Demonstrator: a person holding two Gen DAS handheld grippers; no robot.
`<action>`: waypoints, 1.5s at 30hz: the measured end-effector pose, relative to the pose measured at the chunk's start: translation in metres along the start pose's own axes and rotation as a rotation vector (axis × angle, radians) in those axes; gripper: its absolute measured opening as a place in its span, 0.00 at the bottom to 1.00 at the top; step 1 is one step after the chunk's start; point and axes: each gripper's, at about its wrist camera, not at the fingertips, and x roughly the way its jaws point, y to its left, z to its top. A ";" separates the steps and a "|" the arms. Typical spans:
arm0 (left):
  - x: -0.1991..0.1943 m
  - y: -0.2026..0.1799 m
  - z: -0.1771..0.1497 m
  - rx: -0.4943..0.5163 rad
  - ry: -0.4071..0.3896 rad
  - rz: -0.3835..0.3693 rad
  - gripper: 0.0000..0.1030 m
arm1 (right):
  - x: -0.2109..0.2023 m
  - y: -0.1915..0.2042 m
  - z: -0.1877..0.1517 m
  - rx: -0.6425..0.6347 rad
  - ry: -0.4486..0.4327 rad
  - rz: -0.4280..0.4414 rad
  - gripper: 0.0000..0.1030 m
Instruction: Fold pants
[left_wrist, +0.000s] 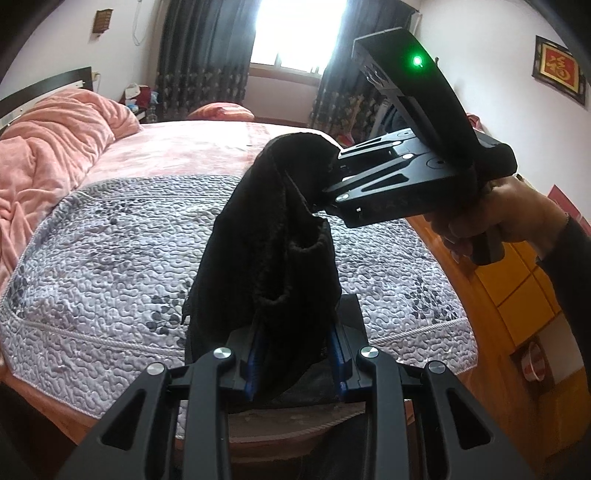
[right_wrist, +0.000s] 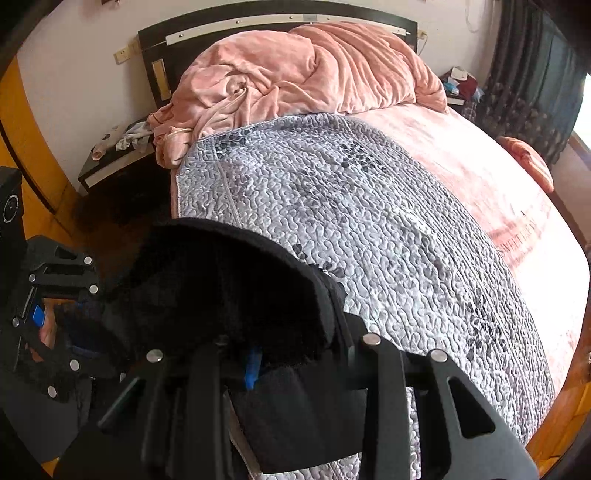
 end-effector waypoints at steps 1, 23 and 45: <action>0.002 -0.002 0.000 0.005 0.002 -0.003 0.29 | 0.000 -0.001 -0.001 0.003 0.000 -0.001 0.30; 0.034 -0.035 -0.004 0.089 0.060 -0.064 0.29 | -0.008 -0.027 -0.045 0.070 -0.003 -0.024 0.30; 0.104 -0.086 -0.027 0.206 0.198 -0.121 0.29 | 0.010 -0.069 -0.126 0.189 0.005 -0.023 0.30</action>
